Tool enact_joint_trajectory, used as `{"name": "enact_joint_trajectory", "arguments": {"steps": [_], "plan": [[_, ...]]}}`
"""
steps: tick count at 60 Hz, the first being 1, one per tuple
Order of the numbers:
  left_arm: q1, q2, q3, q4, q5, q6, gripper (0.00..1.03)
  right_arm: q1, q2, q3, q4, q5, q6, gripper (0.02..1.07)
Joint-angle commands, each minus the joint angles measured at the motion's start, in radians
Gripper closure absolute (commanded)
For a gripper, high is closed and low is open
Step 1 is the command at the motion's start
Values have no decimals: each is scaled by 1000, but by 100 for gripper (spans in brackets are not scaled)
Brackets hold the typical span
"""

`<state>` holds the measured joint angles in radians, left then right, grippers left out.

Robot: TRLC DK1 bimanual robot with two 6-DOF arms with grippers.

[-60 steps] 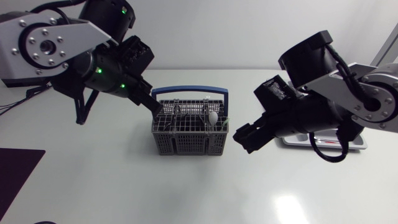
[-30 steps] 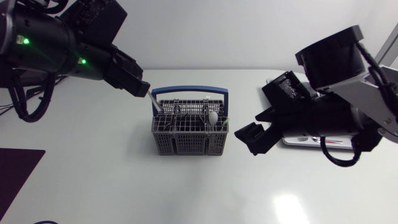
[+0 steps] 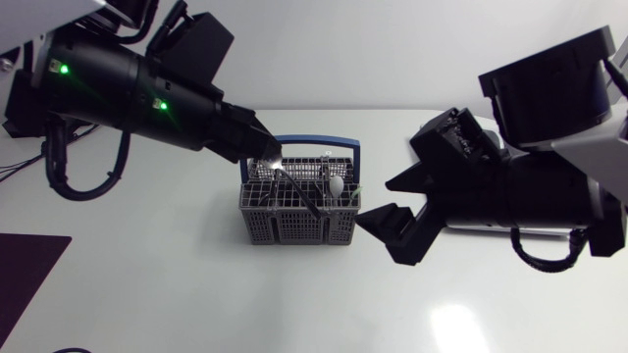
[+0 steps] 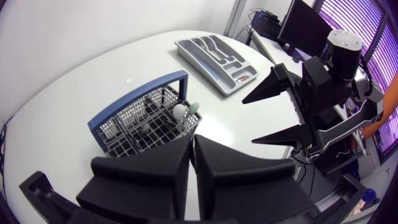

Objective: Unload the cutlery basket into the drawer organizer.

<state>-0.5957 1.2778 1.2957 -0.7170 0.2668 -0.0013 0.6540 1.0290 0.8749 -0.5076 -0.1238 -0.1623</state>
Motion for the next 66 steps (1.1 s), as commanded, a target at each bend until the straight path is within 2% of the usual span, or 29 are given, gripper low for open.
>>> {"name": "enact_joint_trajectory", "arguments": {"steps": [1,8,30,40,57,66], "plan": [[7,37,-18,2,52,-22,100,35,23,16,21,-5,-13,12],[5,77,-12,2,126,-28,100,72,52,36,35,-16,-14,12],[-10,160,42,-7,207,-57,100,113,146,91,69,-19,-39,23],[-7,172,54,-15,235,-63,100,127,181,101,98,-19,-46,36],[0,172,59,-16,261,-65,100,130,204,104,130,-10,-48,68],[5,170,59,-18,261,-63,100,128,204,93,147,-7,-49,94]]}}
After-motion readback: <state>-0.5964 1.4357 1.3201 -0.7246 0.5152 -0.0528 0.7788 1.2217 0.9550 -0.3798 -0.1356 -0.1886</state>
